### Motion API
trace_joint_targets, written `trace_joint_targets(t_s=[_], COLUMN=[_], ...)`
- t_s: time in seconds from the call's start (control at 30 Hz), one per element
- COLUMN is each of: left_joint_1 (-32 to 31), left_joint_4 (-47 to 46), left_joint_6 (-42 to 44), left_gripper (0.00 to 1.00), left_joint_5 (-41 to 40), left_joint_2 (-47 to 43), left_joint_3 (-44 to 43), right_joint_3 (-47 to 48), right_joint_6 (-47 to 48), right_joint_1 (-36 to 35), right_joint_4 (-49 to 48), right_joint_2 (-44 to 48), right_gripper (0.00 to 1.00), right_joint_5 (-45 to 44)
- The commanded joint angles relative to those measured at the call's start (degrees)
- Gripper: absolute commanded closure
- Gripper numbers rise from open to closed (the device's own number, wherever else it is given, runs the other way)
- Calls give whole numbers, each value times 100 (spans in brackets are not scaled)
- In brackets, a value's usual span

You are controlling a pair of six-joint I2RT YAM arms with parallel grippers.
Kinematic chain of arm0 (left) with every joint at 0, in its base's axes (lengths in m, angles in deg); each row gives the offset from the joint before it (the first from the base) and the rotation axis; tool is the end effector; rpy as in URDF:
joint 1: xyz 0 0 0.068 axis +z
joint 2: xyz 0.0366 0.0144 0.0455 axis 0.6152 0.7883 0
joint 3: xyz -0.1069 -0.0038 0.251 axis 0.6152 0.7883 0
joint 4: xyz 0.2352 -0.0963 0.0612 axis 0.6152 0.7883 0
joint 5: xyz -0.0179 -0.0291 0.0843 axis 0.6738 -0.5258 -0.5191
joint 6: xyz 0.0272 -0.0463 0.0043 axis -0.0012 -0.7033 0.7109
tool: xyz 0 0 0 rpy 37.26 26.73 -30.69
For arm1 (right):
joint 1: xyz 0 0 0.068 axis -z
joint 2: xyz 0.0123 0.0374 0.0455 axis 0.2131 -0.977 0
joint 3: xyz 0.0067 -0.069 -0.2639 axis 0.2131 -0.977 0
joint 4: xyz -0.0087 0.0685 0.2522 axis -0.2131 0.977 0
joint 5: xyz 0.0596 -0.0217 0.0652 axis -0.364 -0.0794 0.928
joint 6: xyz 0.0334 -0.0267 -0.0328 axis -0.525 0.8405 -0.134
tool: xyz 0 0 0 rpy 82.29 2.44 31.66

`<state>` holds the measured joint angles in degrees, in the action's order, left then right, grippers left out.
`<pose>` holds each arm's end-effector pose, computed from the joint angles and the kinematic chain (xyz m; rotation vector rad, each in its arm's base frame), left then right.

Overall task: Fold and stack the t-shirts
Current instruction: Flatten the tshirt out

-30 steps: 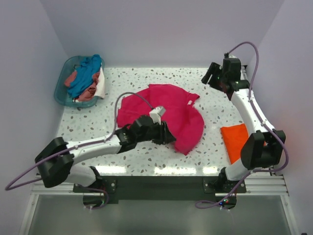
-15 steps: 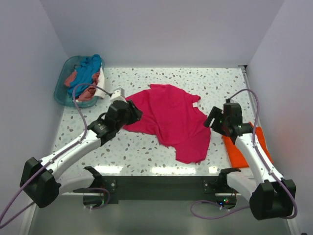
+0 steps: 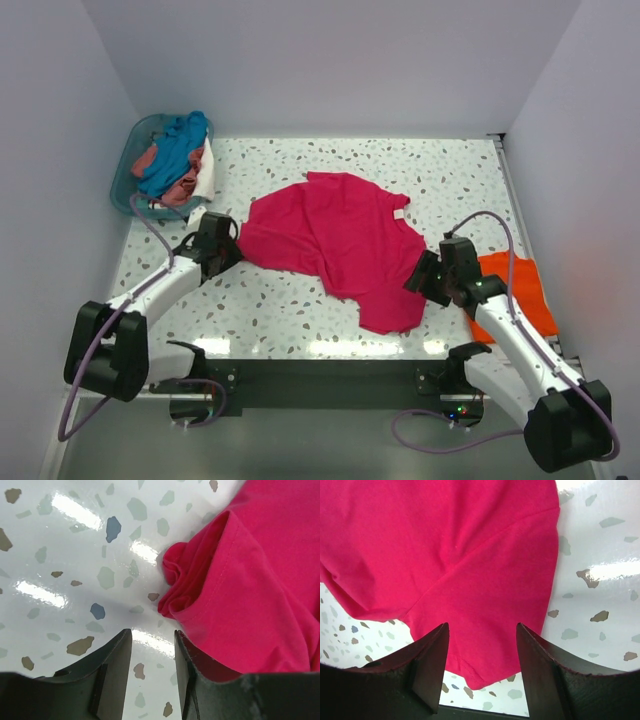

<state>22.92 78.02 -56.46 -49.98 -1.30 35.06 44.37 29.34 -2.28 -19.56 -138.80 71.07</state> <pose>0.2294 -0.0514 0.1911 -0.8189 2.3091 -0.1346 0.1635 0.0439 0.2044 0.4936 2.4978 0.4181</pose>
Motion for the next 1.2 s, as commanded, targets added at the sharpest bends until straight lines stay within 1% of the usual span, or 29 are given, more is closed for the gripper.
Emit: trace_joint_targets(t_s=[0.0, 0.1, 0.27, 0.3, 0.33, 0.37, 0.4, 0.43, 0.47, 0.5, 0.57, 0.6, 0.63, 0.67, 0.7, 0.8, 0.93, 1.03, 1.17], left_joint_1=[107, 125, 169, 178, 178, 178, 186, 178, 178, 186, 178, 186, 186, 178, 186, 186, 186, 186, 178], left_joint_4=[-865, -1270, -1649, -1702, -1720, -1737, -1781, -1782, -1782, -1755, -1624, -1571, -1518, -1405, -1325, -904, -297, -95, 388], left_joint_6=[197, 276, 320, 312, 294, 268, 268, 276, 268, 276, 311, 320, 329, 329, 329, 294, 180, 127, 22], left_gripper=[55, 53, 55, 58, 66, 71, 77, 80, 83, 88, 94, 98, 100, 100, 100, 100, 100, 100, 100], left_joint_5=[297, 412, 552, 605, 666, 702, 781, 799, 808, 790, 799, 834, 851, 878, 930, 966, 878, 896, 1124], left_joint_2=[275, 495, 978, 1057, 1189, 1225, 1251, 1234, 1216, 1147, 1050, 936, 865, 786, 629, 278, -338, -839, -1244], left_joint_3=[32, -3, -196, -231, -301, -328, -354, -407, -425, -460, -574, -609, -679, -706, -759, -847, -812, -619, -487], right_joint_3=[-147, -244, -402, -428, -472, -481, -499, -534, -560, -578, -569, -560, -534, -508, -455, -254, 159, 467, 845], right_joint_6=[-144, -135, -144, -144, -161, -162, -153, -153, -144, -153, -153, -162, -153, -144, -153, -92, -4, 102, 234], right_joint_1=[-18, -18, -9, -18, -18, -9, -9, -9, -18, -9, -9, -9, -9, -9, -9, -9, 0, -9, -9], right_joint_4=[-29, -117, -293, -328, -354, -390, -407, -407, -416, -434, -443, -443, -451, -443, -443, -338, 4, 189, 462], right_joint_2=[29, 29, -32, -58, -93, -111, -111, -111, -103, -103, -111, -129, -146, -173, -216, -269, -200, -138, -155], right_gripper=[41, 41, 41, 41, 41, 41, 41, 43, 47, 52, 61, 71, 77, 82, 90, 100, 100, 100, 100], right_joint_5=[40, 22, 4, 4, 22, 13, 13, -22, -48, -48, -48, -48, -48, -40, -31, -74, -110, -180, -198])
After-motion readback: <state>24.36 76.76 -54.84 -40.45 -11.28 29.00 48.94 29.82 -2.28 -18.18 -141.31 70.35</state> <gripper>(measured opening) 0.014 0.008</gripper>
